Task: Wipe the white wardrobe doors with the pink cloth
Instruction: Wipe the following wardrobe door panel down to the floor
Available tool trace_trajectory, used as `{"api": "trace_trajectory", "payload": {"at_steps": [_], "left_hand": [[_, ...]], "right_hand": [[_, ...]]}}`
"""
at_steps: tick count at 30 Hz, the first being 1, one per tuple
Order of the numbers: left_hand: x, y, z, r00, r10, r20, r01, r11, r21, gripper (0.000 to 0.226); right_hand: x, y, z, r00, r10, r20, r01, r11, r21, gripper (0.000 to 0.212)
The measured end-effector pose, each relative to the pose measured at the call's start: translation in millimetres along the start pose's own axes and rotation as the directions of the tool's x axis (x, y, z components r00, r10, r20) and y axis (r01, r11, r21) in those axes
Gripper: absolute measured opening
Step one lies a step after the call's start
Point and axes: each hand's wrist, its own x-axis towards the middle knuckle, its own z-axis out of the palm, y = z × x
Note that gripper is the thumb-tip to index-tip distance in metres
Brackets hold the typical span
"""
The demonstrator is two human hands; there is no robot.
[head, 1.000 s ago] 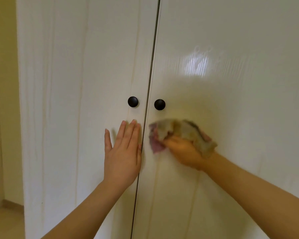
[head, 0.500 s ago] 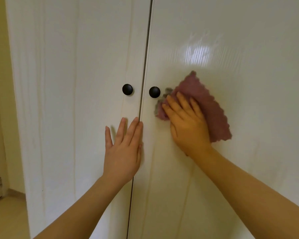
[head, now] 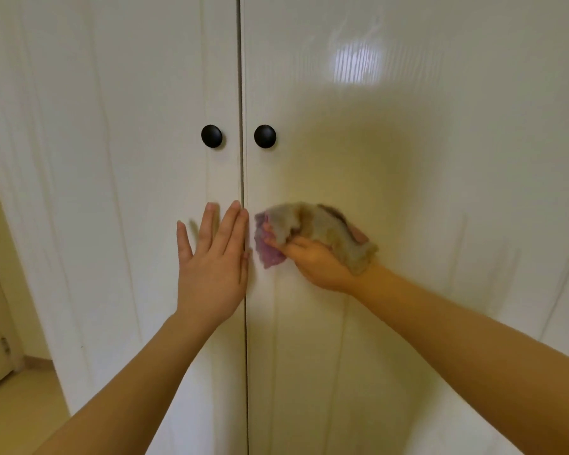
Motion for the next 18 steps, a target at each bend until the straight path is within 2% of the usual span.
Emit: {"api": "trace_trajectory", "payload": {"at_steps": [1, 3, 4, 5, 6, 7, 8, 9, 10, 11, 13, 14, 15, 16, 17, 18], "left_hand": [[-1.7, -1.7, -0.6, 1.0, -0.006, 0.008, 0.006, 1.0, 0.006, 0.053], [-4.4, -3.8, -1.6, 1.0, -0.022, 0.019, 0.022, 1.0, 0.009, 0.054], [-5.5, -3.8, -2.1, 0.999, -0.026, 0.022, 0.026, 1.0, 0.008, 0.054], [-6.7, -3.3, -2.8, 0.999, -0.021, 0.027, 0.021, 1.0, 0.008, 0.053], [-7.8, -2.9, -3.7, 0.999, -0.011, 0.032, 0.011, 1.0, 0.006, 0.053], [-8.8, -2.8, -4.9, 0.999, -0.002, 0.033, 0.002, 1.0, 0.007, 0.053], [-10.0, -3.7, -5.6, 0.999, 0.007, 0.034, -0.007, 1.0, 0.01, 0.053], [-11.5, -4.0, -6.0, 0.999, 0.015, 0.037, -0.015, 1.0, 0.013, 0.052], [-12.6, -3.9, -6.3, 0.999, 0.019, 0.036, -0.02, 1.0, 0.018, 0.052], [-13.5, -3.6, -6.6, 0.999, 0.023, 0.039, -0.023, 1.0, 0.02, 0.052], [-11.6, -1.8, -6.3, 0.999, 0.021, 0.034, -0.022, 1.0, 0.015, 0.051], [-10.5, -0.7, -6.0, 0.999, 0.017, 0.032, -0.018, 1.0, 0.009, 0.051], [-9.6, 0.8, -6.3, 0.999, 0.019, 0.029, -0.02, 1.0, 0.002, 0.051], [-8.5, 2.1, -7.0, 0.999, 0.026, 0.025, -0.026, 1.0, -0.007, 0.051], [-6.9, 3.3, -8.0, 0.999, 0.036, 0.016, -0.036, 0.999, -0.011, 0.051], [-6.0, 3.0, -8.7, 0.999, 0.046, 0.009, -0.046, 0.999, -0.013, 0.051]], "right_hand": [[8.2, -0.7, -12.3, 0.998, 0.024, -0.06, -0.023, 1.0, 0.019, 0.03], [24.5, 6.6, -27.8, 0.963, -0.124, -0.239, 0.052, 0.956, -0.29, 0.036], [24.3, 7.5, -26.9, 0.931, -0.281, -0.233, 0.105, 0.818, -0.565, 0.042], [17.9, 11.2, -21.4, 0.931, -0.344, -0.119, 0.162, 0.684, -0.711, 0.047], [2.4, 18.0, -8.2, 0.944, -0.329, -0.004, 0.225, 0.655, -0.721, 0.048], [-14.9, 25.1, 5.3, 0.937, -0.339, 0.084, 0.314, 0.711, -0.629, 0.045], [-24.1, 19.0, 12.7, 0.955, -0.254, 0.156, 0.295, 0.879, -0.376, 0.038], [-24.9, 9.5, 10.7, 0.976, -0.15, 0.155, 0.172, 0.975, -0.139, 0.031], [-14.5, 2.4, 2.4, 0.985, -0.089, 0.15, 0.092, 0.996, -0.01, 0.028], [-1.7, -0.2, -7.9, 0.994, -0.011, 0.107, 0.006, 0.999, 0.046, 0.029], [17.6, -6.1, -28.5, 0.999, 0.01, -0.052, -0.022, 0.971, -0.238, 0.038], [17.4, 0.7, -28.3, 0.972, -0.187, -0.144, 0.084, 0.844, -0.53, 0.041], [12.8, 7.0, -24.3, 0.945, -0.316, -0.078, 0.184, 0.716, -0.673, 0.042], [1.3, 13.9, -14.3, 0.944, -0.328, 0.037, 0.264, 0.683, -0.681, 0.041], [-12.9, 19.0, -4.3, 0.946, -0.292, 0.138, 0.317, 0.756, -0.572, 0.038], [-19.3, 14.1, -3.4, 0.938, -0.257, 0.234, 0.325, 0.885, -0.333, 0.033]]}}
